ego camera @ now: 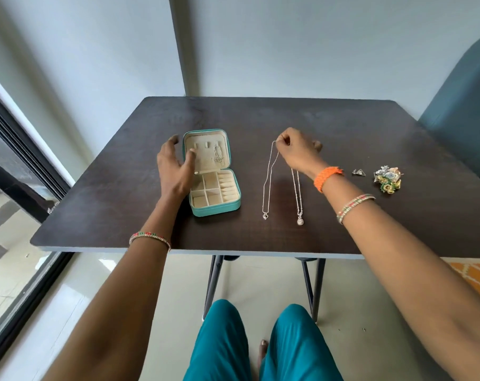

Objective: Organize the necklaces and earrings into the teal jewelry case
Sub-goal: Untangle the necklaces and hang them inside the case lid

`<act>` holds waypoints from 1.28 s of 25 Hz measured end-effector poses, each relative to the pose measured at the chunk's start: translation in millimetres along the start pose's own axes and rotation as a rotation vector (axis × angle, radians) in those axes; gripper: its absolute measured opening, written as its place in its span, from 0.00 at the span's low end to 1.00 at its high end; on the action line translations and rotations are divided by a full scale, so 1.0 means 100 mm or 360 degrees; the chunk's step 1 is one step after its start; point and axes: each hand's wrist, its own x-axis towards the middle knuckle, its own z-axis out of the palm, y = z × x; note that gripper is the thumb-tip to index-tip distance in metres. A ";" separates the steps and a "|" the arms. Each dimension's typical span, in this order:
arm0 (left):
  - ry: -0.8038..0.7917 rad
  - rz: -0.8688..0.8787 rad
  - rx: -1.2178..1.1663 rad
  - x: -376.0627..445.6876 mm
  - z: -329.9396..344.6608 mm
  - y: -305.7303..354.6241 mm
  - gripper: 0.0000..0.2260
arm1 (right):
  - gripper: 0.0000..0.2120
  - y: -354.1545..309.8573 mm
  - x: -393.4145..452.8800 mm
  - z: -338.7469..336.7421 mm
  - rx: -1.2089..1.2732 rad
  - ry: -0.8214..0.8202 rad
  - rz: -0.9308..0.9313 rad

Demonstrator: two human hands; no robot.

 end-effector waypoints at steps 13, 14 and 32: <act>-0.0719 0.0172 -0.0754 -1.19 -0.20 1.48 0.11 | 0.09 -0.95 -1.14 -1.06 0.1071 -0.0384 -0.0226; -0.0725 0.0154 -0.0804 -1.26 -0.22 1.46 0.11 | 0.10 -0.97 -1.19 -1.10 0.1098 -0.0317 -0.0223; -0.0286 -0.0421 -0.1714 -1.66 -0.64 1.24 0.11 | 0.11 -0.54 -1.56 -1.02 0.1557 0.0288 0.0180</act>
